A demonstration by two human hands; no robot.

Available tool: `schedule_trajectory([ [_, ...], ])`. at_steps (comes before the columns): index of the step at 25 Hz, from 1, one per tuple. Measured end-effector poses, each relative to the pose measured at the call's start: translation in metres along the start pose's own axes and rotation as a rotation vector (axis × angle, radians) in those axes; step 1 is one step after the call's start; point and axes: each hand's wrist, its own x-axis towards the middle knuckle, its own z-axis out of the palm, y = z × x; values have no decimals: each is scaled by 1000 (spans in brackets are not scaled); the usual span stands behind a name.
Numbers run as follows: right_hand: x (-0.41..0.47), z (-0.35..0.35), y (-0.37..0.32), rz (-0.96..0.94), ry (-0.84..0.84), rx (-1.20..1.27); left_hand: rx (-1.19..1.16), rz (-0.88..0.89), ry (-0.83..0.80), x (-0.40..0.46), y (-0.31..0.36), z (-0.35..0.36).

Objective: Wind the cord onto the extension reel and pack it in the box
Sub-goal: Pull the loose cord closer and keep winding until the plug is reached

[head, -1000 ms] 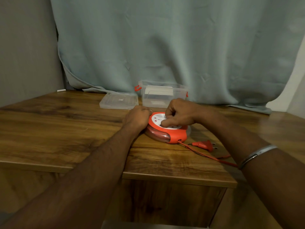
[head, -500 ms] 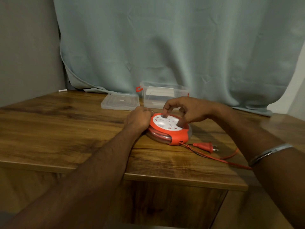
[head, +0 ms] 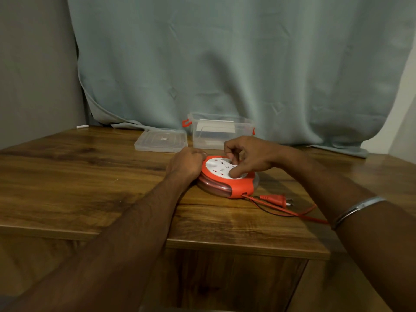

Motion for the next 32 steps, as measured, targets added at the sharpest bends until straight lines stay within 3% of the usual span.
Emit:
schedule_trajectory([
  [8, 9, 5, -8, 106, 5, -107, -36, 5, 2, -1, 0, -1],
  [15, 17, 21, -21, 181, 134, -227, -33, 13, 7, -3, 0, -2],
  [21, 5, 20, -10, -41, 214, -3, -49, 18, 30, -2, 0, -3],
  [24, -1, 4, -2, -84, 103, 109, -51, 15, 27, -1, -1, -2],
  [28, 5, -14, 7, -4, -108, -47, -57, 7, 12, 2, -2, 0],
  [32, 4, -9, 10, 4, -53, 7, -38, 3, 9, 3, -3, 1],
])
